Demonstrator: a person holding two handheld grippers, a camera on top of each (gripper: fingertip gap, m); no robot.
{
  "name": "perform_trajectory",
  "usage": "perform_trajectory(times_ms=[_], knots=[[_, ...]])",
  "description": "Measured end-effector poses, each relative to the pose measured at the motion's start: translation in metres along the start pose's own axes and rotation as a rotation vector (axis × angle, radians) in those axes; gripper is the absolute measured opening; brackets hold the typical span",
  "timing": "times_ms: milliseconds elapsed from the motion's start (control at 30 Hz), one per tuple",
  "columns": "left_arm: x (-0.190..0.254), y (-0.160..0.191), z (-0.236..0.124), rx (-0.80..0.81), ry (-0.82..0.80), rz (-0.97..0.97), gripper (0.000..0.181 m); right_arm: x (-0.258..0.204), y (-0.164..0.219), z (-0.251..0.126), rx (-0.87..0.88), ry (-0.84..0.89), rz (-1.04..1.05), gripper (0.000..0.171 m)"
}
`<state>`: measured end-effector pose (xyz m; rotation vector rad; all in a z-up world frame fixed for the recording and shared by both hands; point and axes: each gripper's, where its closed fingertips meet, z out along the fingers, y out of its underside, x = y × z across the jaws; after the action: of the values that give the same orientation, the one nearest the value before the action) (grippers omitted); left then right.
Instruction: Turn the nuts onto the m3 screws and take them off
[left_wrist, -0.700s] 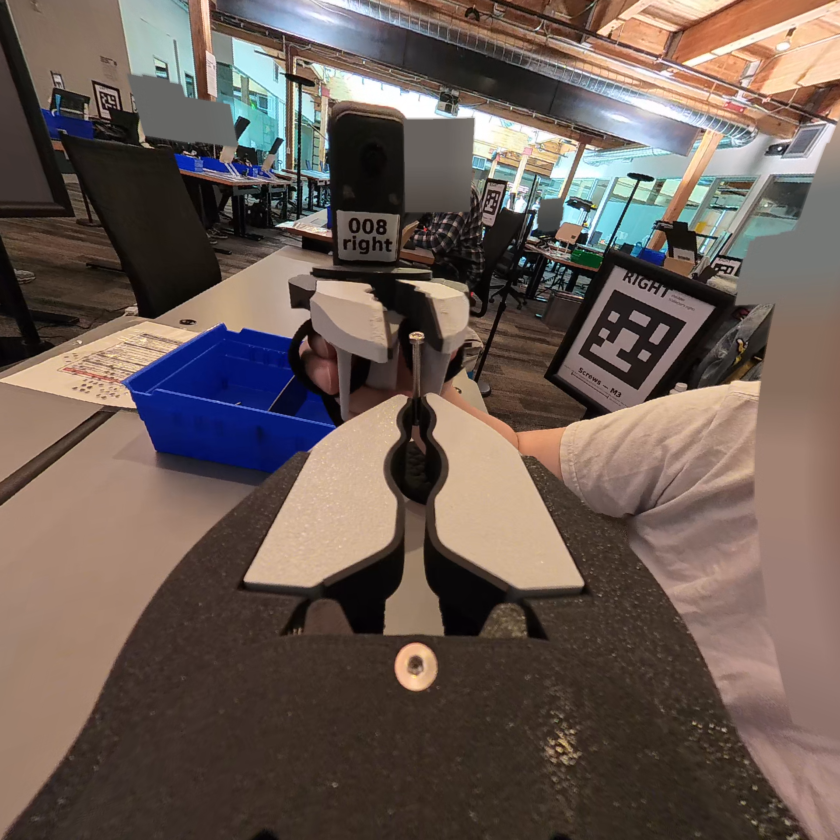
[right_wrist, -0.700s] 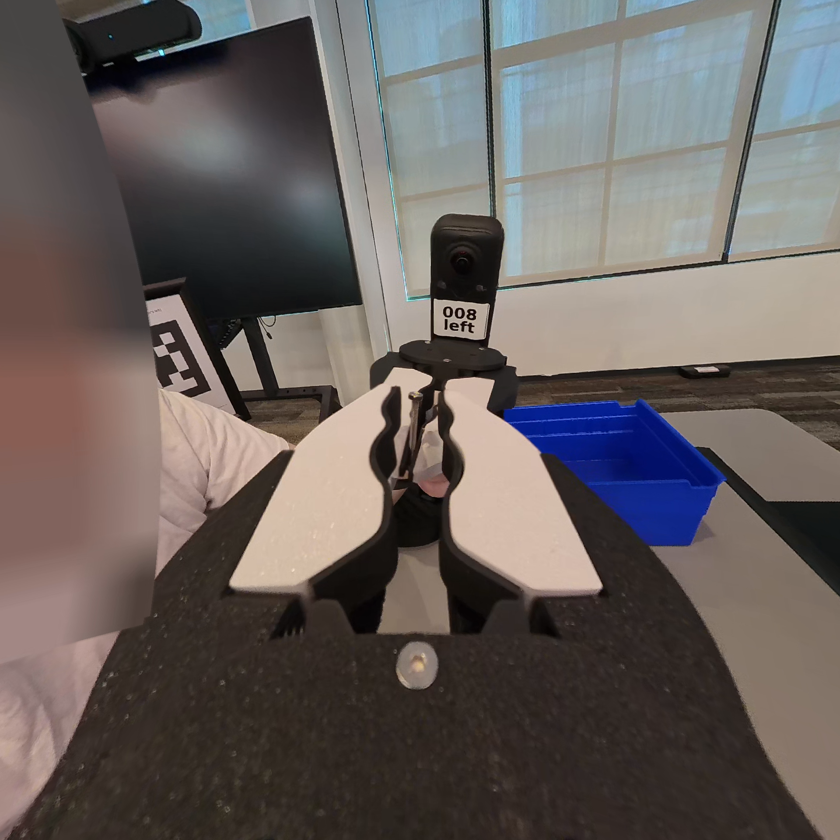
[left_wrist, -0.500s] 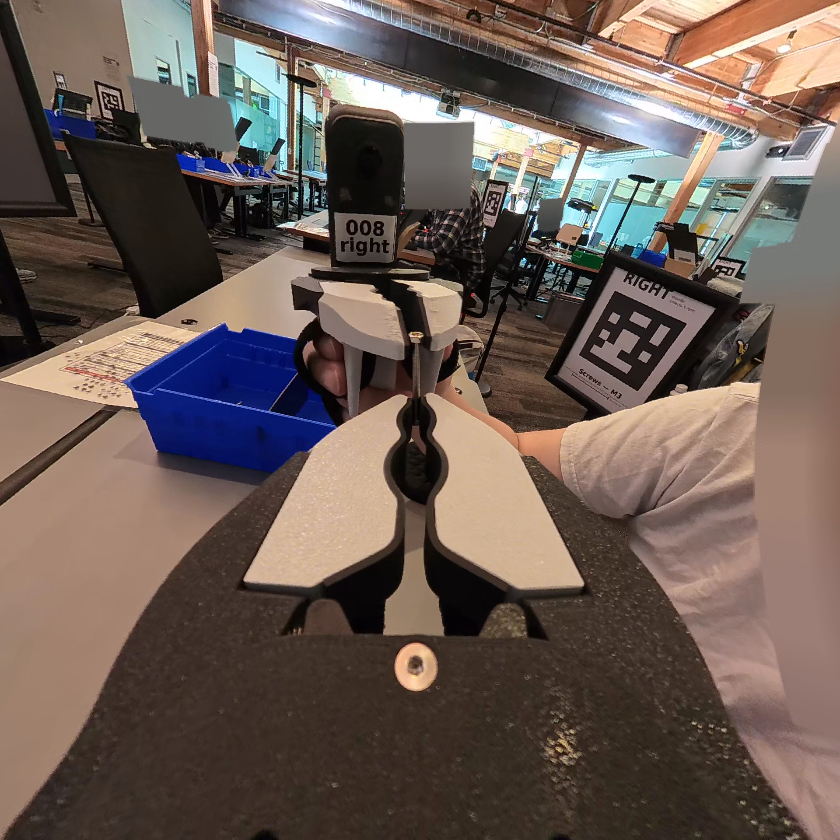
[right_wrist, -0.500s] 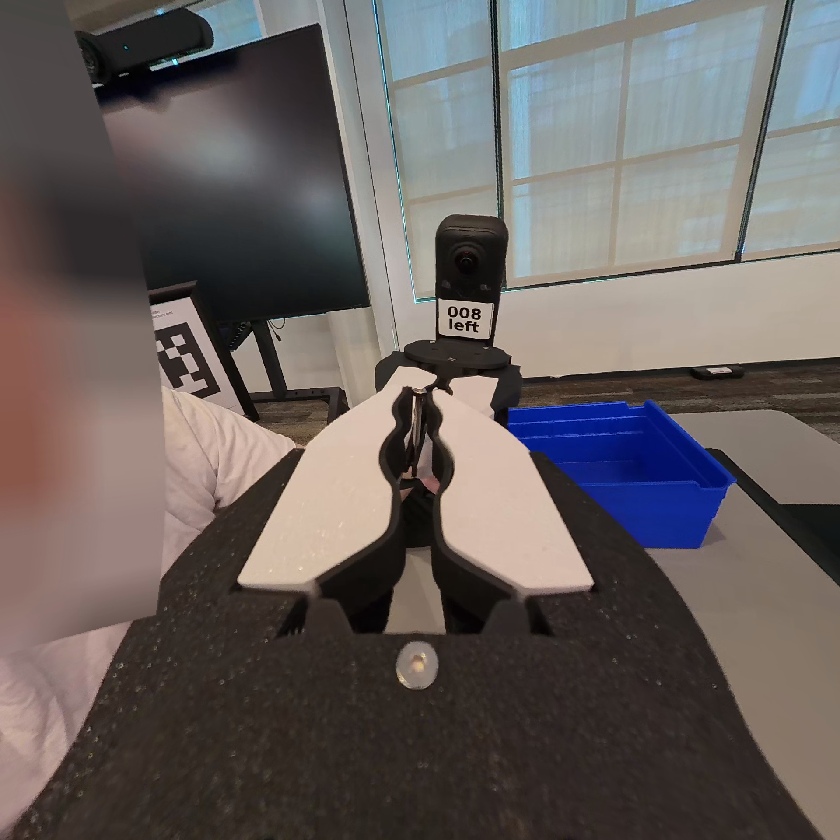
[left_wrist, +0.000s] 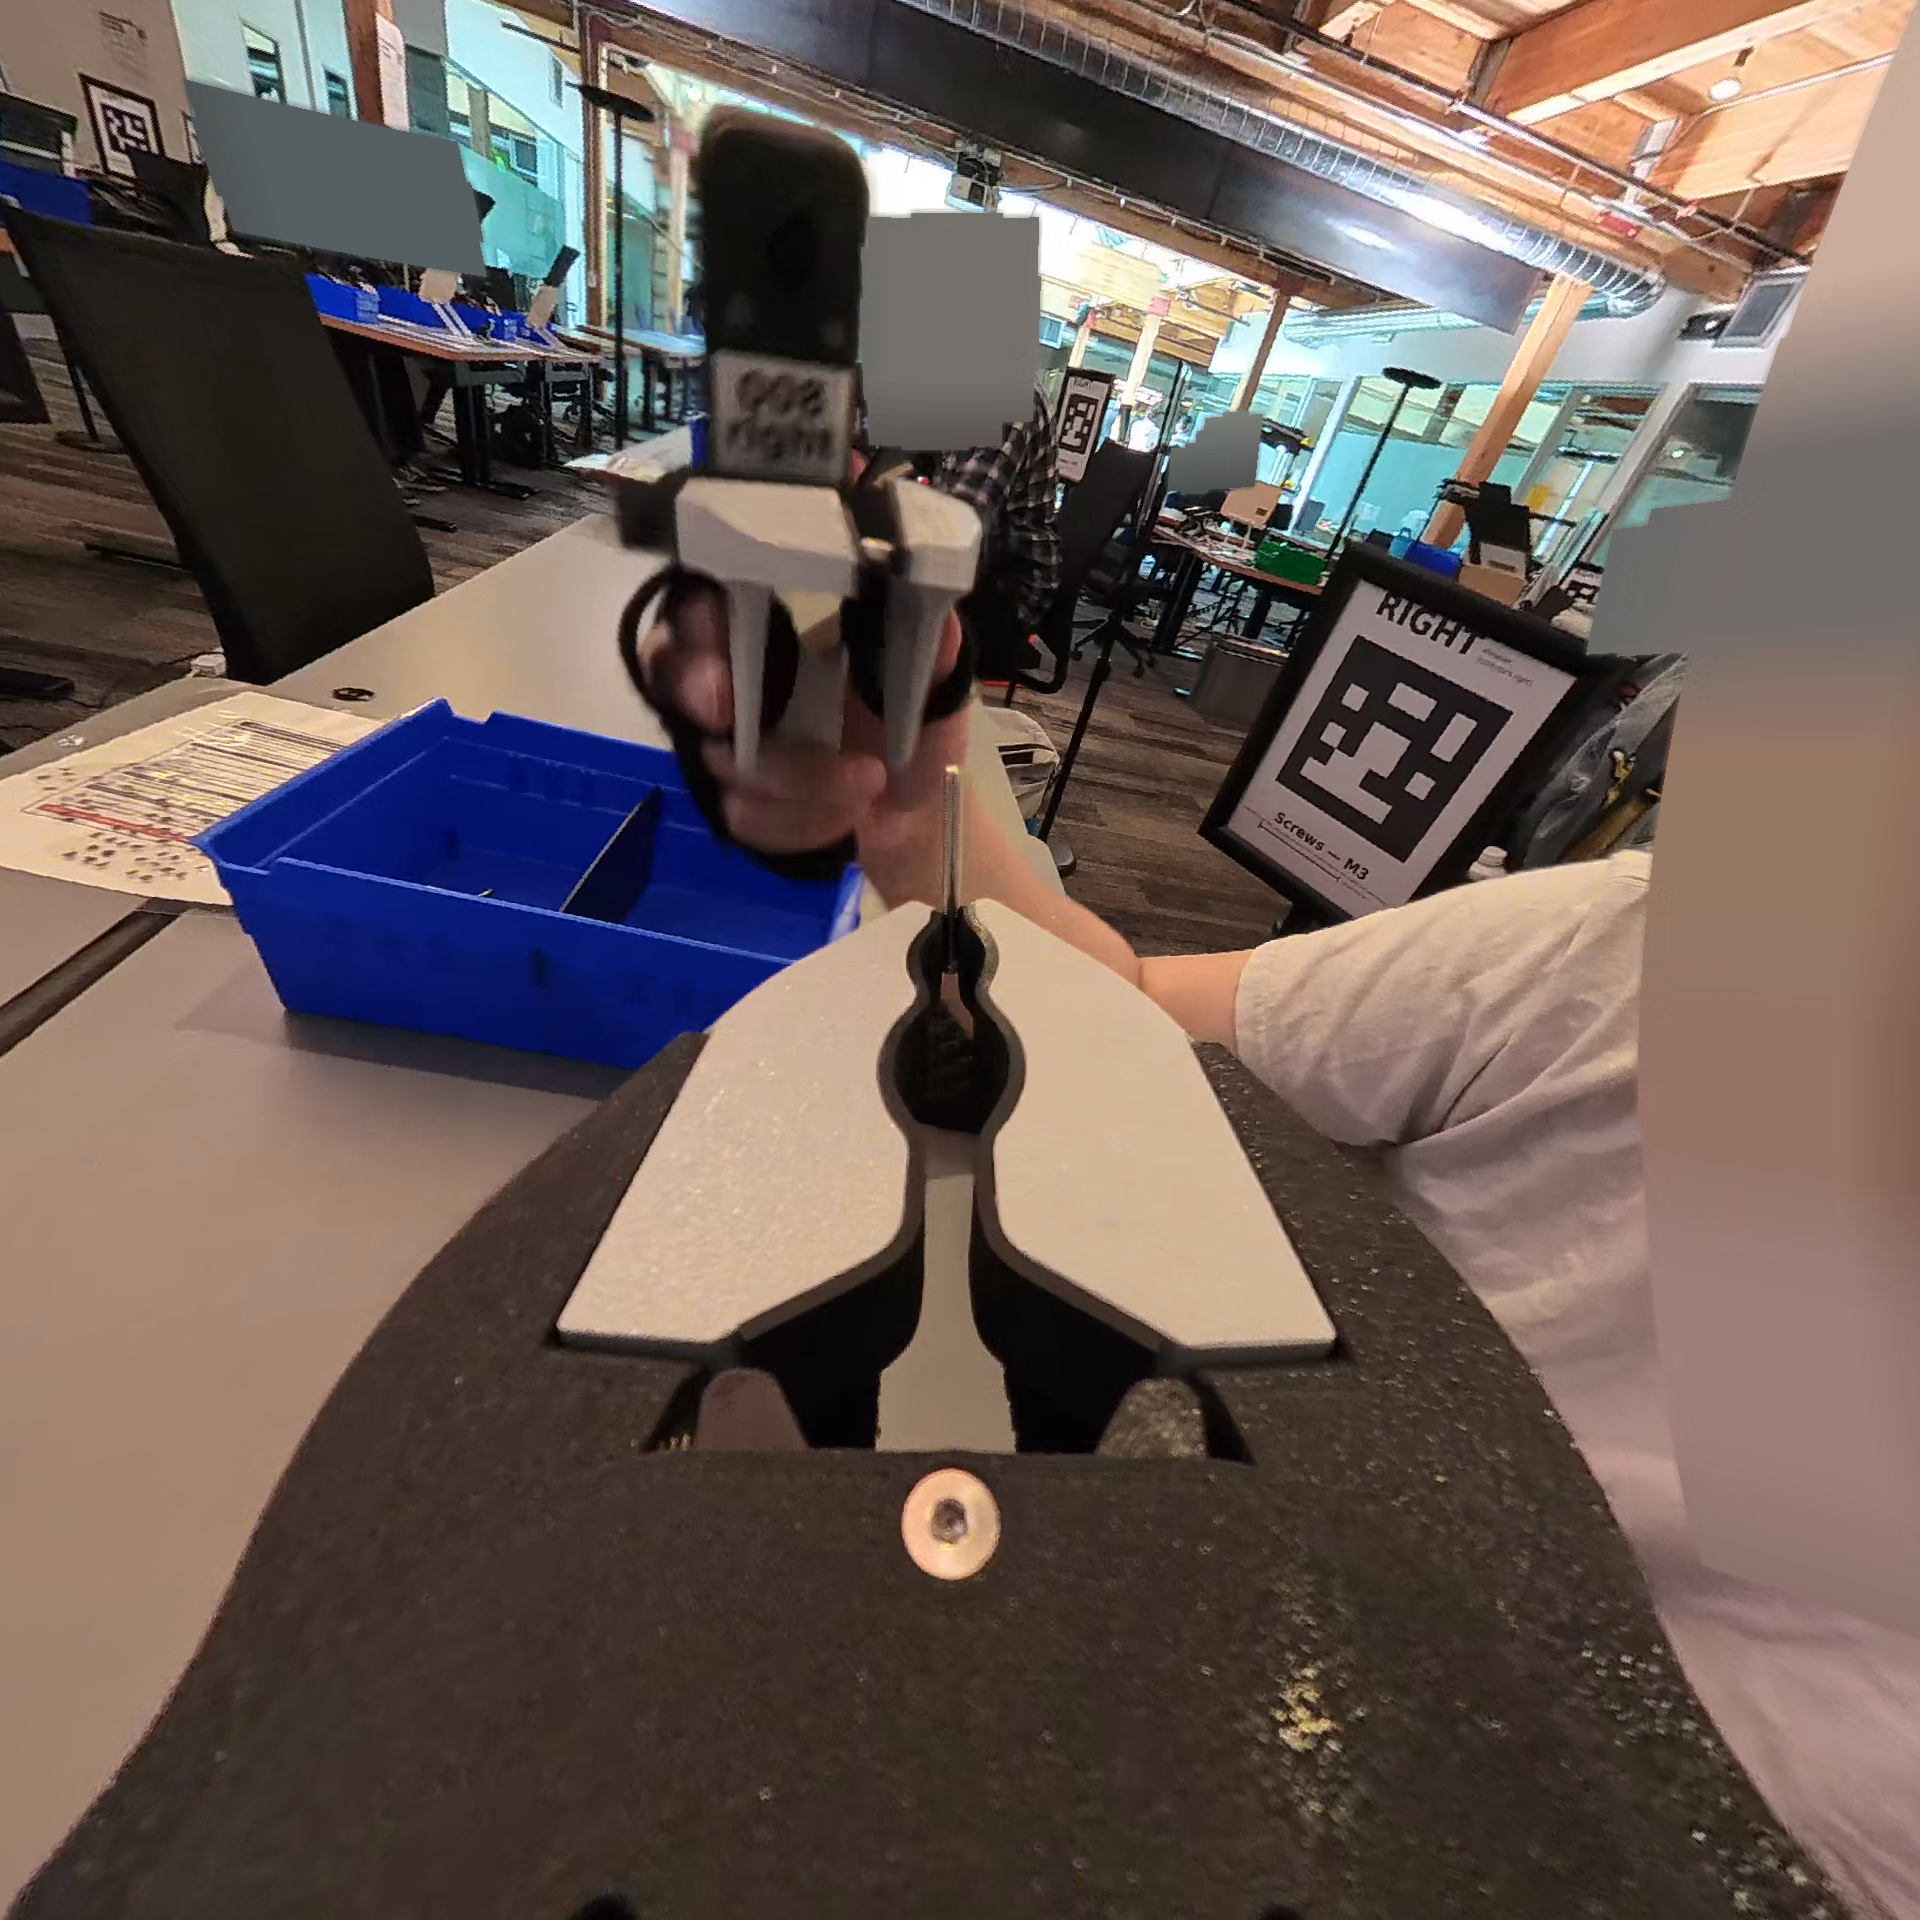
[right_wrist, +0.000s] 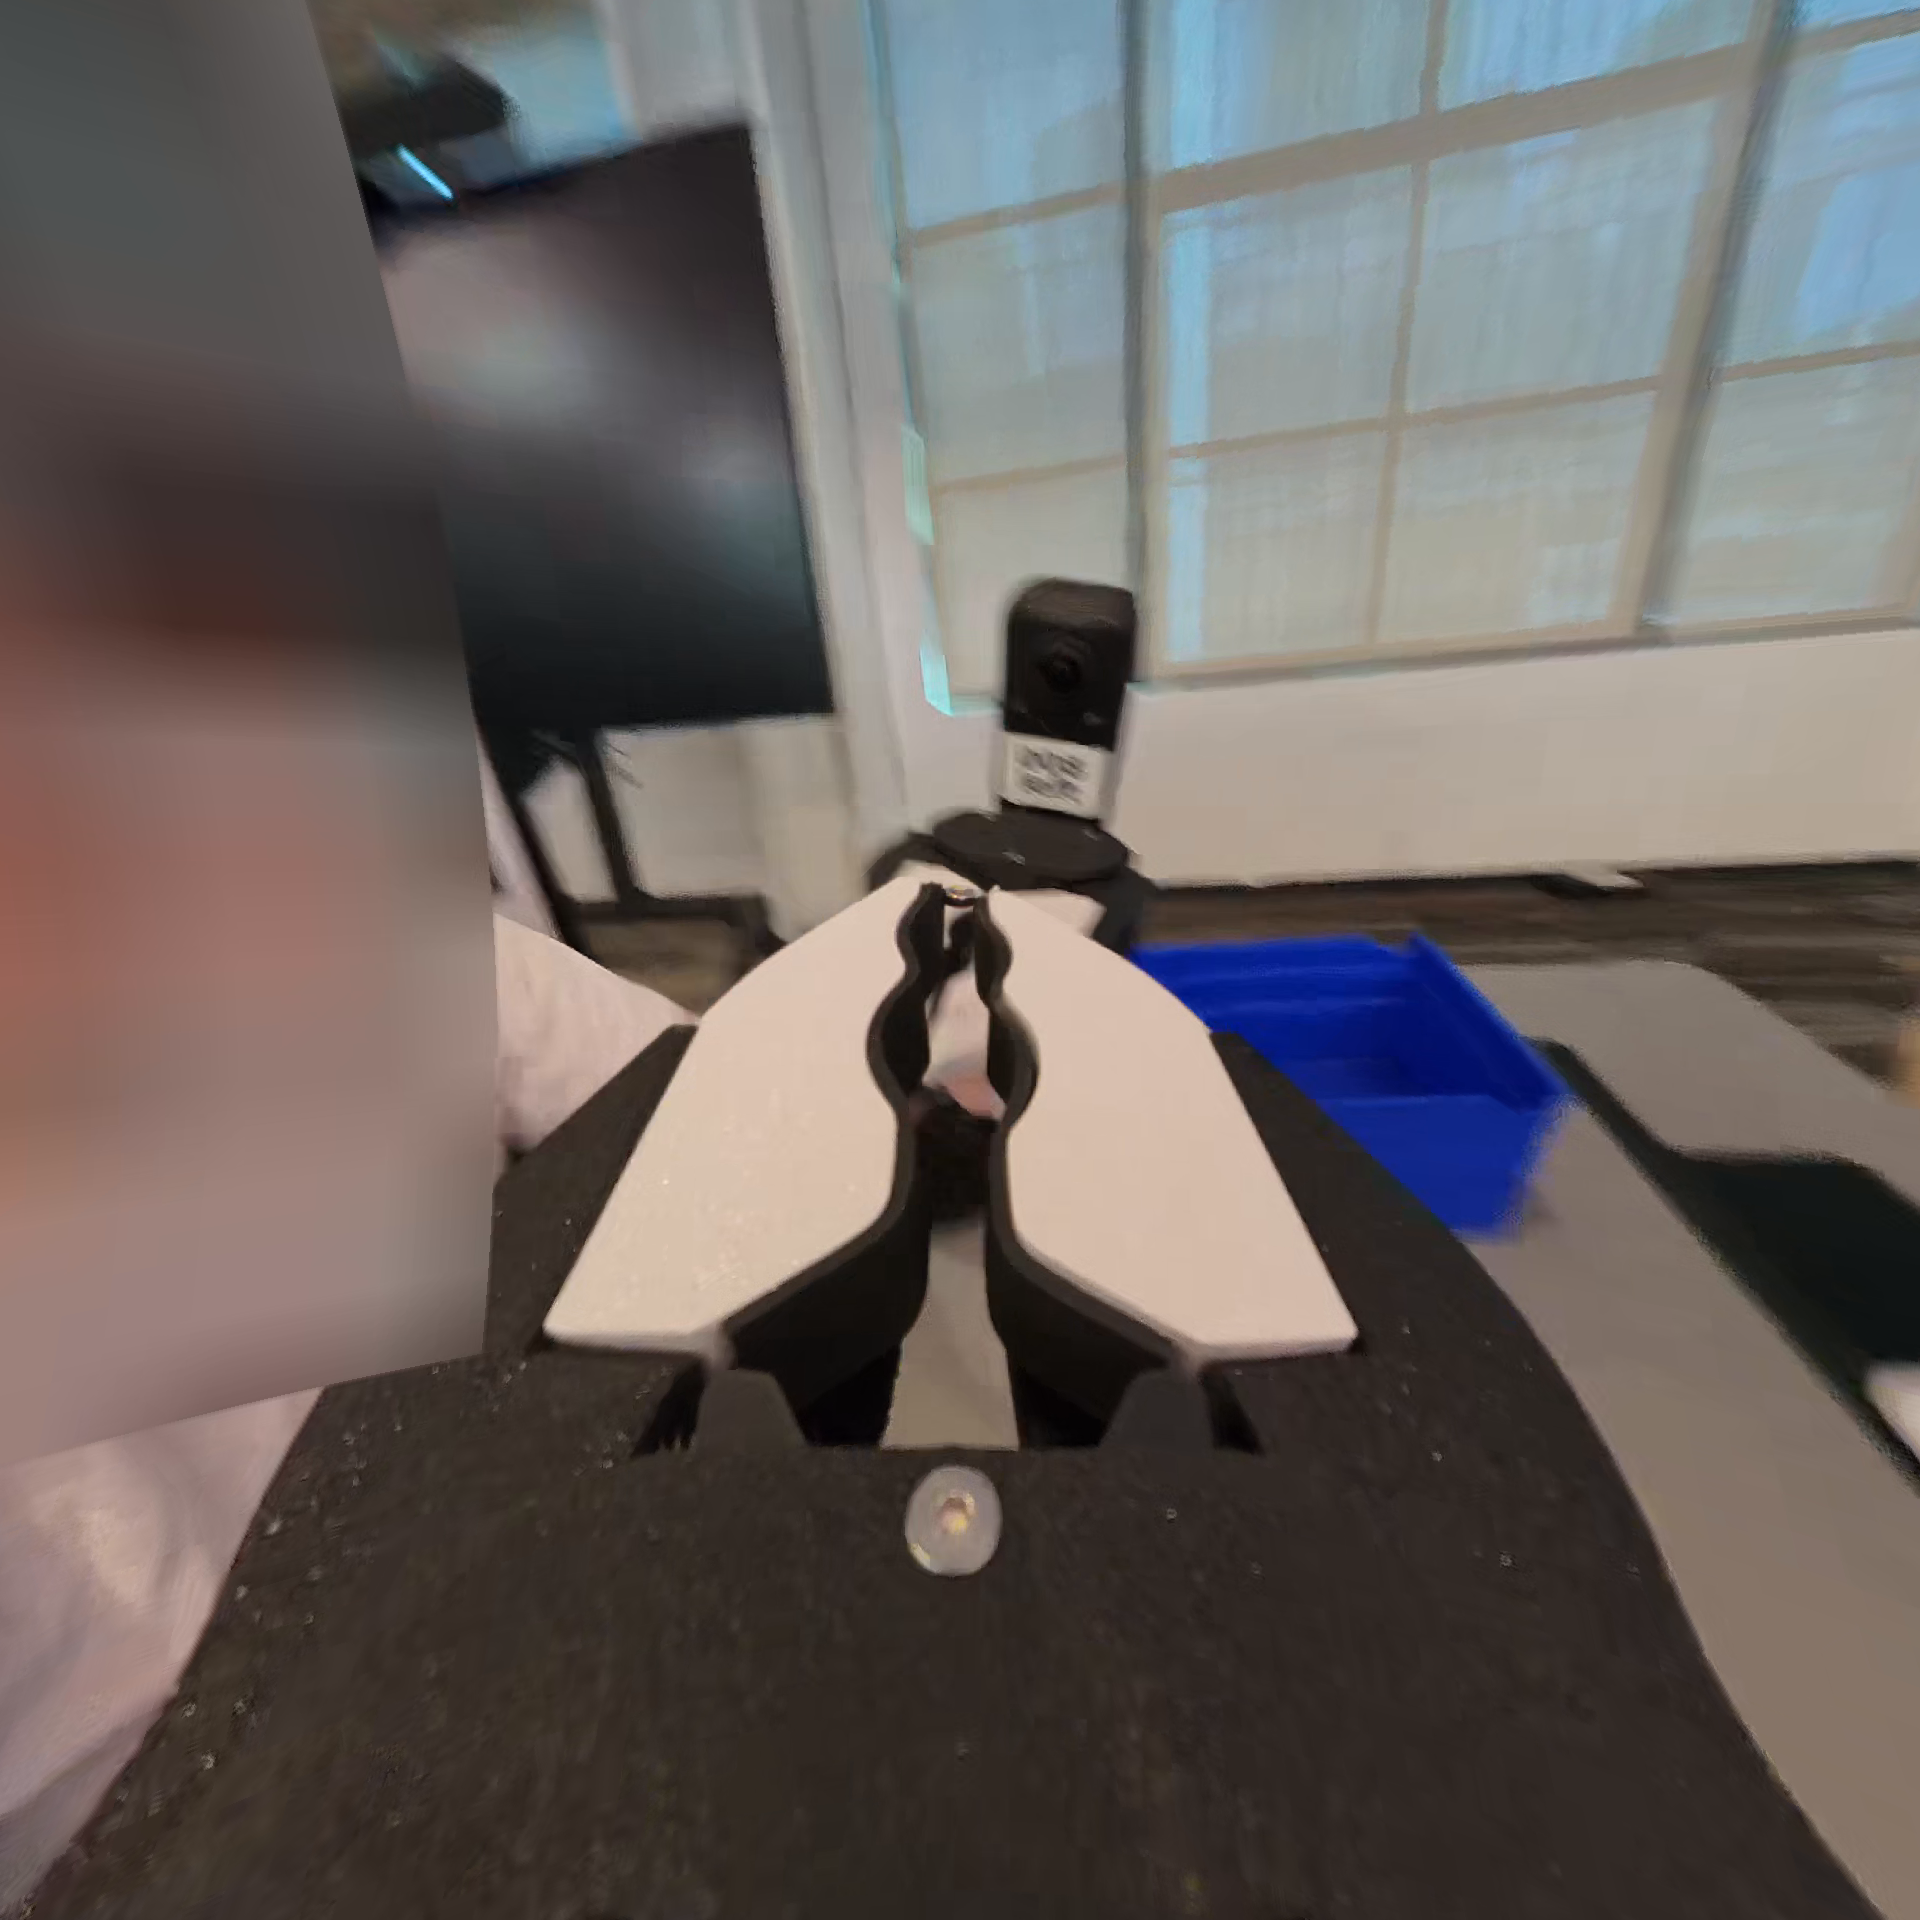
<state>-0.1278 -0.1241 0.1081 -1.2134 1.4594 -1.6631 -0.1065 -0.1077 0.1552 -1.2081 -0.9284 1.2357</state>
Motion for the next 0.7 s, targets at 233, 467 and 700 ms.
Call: perform_trajectory(times_ms=[233, 467, 700], knots=[[0.003, -0.002, -0.003, -0.016, -0.017, 0.027, 0.001, 0.026, 0.081, -0.205, -0.901, 0.836, 0.081, 0.005], [0.002, 0.004, 0.002, -0.039, -0.012, 0.015, 0.002, 0.018, 0.205, -0.332, -1.374, 0.982, 0.817, 0.006], [-0.001, 0.005, 0.001, -0.039, -0.02, 0.013, 0.002, 0.03, 0.247, -0.348, -1.377, 0.883, 0.936, 0.006]])
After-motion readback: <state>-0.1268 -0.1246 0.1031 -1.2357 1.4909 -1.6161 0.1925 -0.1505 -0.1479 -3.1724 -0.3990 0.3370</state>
